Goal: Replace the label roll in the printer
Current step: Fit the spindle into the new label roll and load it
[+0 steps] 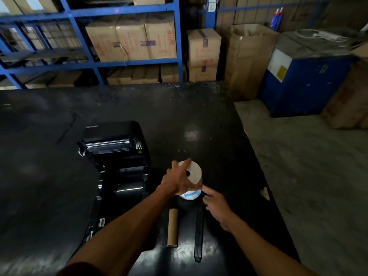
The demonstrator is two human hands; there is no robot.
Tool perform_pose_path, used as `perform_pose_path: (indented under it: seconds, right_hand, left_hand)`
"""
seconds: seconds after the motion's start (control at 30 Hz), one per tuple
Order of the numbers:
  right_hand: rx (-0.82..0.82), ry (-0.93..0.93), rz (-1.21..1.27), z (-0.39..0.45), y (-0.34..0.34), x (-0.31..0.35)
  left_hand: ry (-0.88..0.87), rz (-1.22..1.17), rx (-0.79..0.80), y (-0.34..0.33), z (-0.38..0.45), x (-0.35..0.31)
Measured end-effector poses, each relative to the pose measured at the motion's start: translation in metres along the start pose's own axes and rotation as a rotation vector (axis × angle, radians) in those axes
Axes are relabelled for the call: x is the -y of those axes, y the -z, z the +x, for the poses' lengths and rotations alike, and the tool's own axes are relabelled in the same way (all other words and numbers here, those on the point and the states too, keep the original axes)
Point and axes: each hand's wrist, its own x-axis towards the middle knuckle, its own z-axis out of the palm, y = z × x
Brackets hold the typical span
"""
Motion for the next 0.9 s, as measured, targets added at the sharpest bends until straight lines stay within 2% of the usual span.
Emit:
perform_pose_path:
  seconds: [0.2, 0.3, 0.33, 0.4, 0.5, 0.6, 0.73, 0.9]
  right_hand:
    - [-0.208, 0.03, 0.329, -0.004, -0.011, 0.035]
    - [-0.166, 0.027, 0.49, -0.012, -0.023, 0.058]
    - [-0.134, 0.01, 0.573, -0.016, -0.03, 0.066]
    - [-0.075, -0.004, 0.721, -0.024, -0.043, 0.079]
    - [-0.034, 0.025, 0.782, -0.033, -0.057, 0.088]
    - [-0.078, 0.042, 0.726, -0.042, -0.068, 0.091]
    - [-0.081, 0.084, 0.542, -0.052, -0.08, 0.093]
    - [-0.234, 0.341, 0.048, -0.061, -0.078, 0.101]
  left_hand:
    - [-0.008, -0.411, -0.127, 0.019, -0.01, 0.032]
    - [0.01, -0.917, -0.025, 0.035, -0.026, 0.043]
    - [0.006, -1.021, 0.003, 0.04, -0.032, 0.046]
    - [-0.007, -1.151, 0.061, 0.046, -0.043, 0.05]
    - [0.006, -1.258, 0.169, 0.051, -0.054, 0.058]
    - [0.027, -1.277, 0.267, 0.052, -0.065, 0.059]
    - [0.089, -1.223, 0.147, 0.05, -0.074, 0.057]
    - [0.044, -1.217, 0.109, 0.054, -0.081, 0.063]
